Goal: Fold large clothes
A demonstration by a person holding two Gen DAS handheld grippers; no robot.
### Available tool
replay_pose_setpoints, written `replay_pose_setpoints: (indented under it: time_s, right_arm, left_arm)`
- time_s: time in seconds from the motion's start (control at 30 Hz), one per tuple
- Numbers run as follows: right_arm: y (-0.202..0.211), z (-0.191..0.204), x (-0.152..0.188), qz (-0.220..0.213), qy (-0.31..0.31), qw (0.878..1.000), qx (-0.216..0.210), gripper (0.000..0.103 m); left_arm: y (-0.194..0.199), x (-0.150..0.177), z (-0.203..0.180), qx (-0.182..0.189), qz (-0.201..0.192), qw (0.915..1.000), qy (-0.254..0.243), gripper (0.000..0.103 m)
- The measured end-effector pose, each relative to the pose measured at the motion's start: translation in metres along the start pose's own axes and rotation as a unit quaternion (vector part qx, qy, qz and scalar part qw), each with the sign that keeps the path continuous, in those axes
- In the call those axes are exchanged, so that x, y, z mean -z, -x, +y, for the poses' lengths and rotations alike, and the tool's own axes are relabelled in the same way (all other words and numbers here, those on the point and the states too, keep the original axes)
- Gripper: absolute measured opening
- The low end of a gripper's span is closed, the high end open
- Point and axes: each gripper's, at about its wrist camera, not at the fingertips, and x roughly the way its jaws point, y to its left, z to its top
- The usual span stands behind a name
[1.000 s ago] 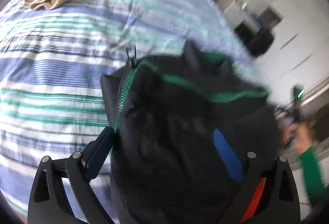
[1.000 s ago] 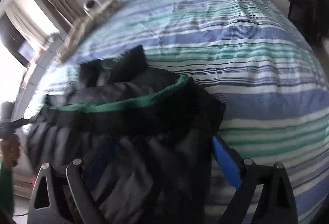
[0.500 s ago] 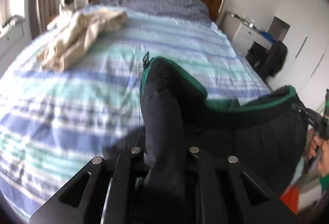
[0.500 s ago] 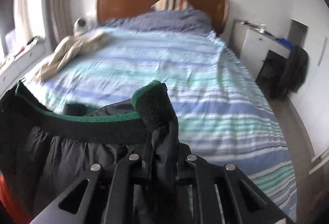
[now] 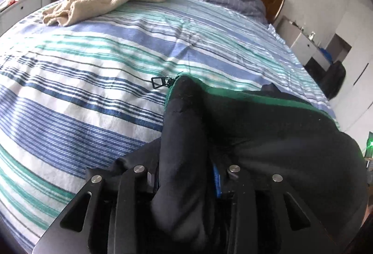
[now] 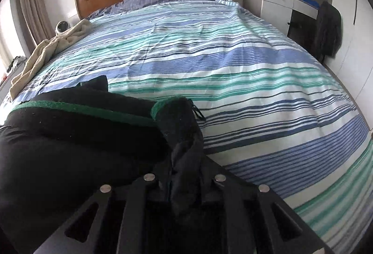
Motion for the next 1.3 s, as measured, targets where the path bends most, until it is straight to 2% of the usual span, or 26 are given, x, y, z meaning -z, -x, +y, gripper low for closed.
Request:
replay_pose_setpoints:
  time_s: [0.23, 0.4, 0.5, 0.53, 0.57, 0.63, 0.7, 0.77, 0.9, 0.97, 1.03, 1.1, 1.2, 1.3]
  right_arm:
    - [-0.007, -0.016, 0.011, -0.018, -0.049, 0.998, -0.045, 0.02]
    - [-0.011, -0.019, 0.009, -0.016, -0.058, 0.997, -0.057, 0.021]
    - [-0.01, -0.026, 0.008, -0.012, -0.072, 0.994, -0.081, 0.022]
    - [-0.01, -0.029, 0.008, -0.011, -0.08, 0.993, -0.089, 0.022]
    - [-0.011, -0.034, 0.007, -0.007, -0.092, 0.99, -0.105, 0.024]
    - [-0.011, -0.04, 0.002, 0.013, -0.107, 0.986, -0.127, 0.027]
    - [-0.007, -0.046, -0.006, 0.044, -0.113, 0.983, -0.136, 0.035]
    - [0.008, -0.052, -0.013, 0.056, -0.118, 0.981, -0.143, 0.049]
    - [0.065, -0.057, -0.022, 0.004, -0.099, 0.984, -0.145, 0.05]
    - [0.092, -0.052, -0.026, -0.025, -0.087, 0.983, -0.161, 0.049]
    - [0.113, -0.041, -0.03, -0.044, -0.07, 0.978, -0.192, 0.049]
    - [0.119, -0.029, -0.033, -0.046, -0.055, 0.973, -0.218, 0.05]
    - [0.109, -0.01, -0.032, -0.045, -0.028, 0.972, -0.229, 0.05]
    - [0.065, -0.01, -0.026, -0.015, -0.055, 0.972, -0.23, 0.05]
  left_arm:
    - [-0.01, 0.004, 0.014, 0.04, -0.004, 0.9985, 0.036, 0.036]
    - [-0.01, 0.004, 0.011, 0.031, -0.001, 0.999, 0.032, 0.037]
    - [-0.009, 0.002, 0.009, 0.025, 0.008, 0.9992, 0.03, 0.039]
    - [-0.009, 0.0, 0.009, 0.024, 0.013, 0.9991, 0.032, 0.041]
    - [-0.007, -0.002, 0.008, 0.019, 0.019, 0.9991, 0.032, 0.049]
    - [0.002, -0.008, 0.002, -0.015, 0.039, 0.9989, 0.02, 0.061]
    - [0.024, -0.013, -0.01, -0.028, 0.041, 0.9988, -0.005, 0.061]
    - [0.055, -0.017, -0.024, -0.006, 0.015, 0.9997, -0.021, 0.064]
    - [0.108, -0.026, -0.079, 0.042, -0.033, 0.9959, -0.074, 0.078]
    - [0.112, -0.027, -0.114, 0.081, -0.029, 0.9913, -0.1, 0.085]
    - [0.101, -0.025, -0.149, 0.123, -0.002, 0.9851, -0.12, 0.085]
    - [0.081, -0.022, -0.176, 0.136, 0.023, 0.9828, -0.123, 0.085]
    - [0.039, -0.019, -0.195, 0.112, 0.045, 0.9865, -0.11, 0.085]
    - [-0.011, -0.014, -0.193, 0.067, 0.078, 0.9908, -0.088, 0.084]
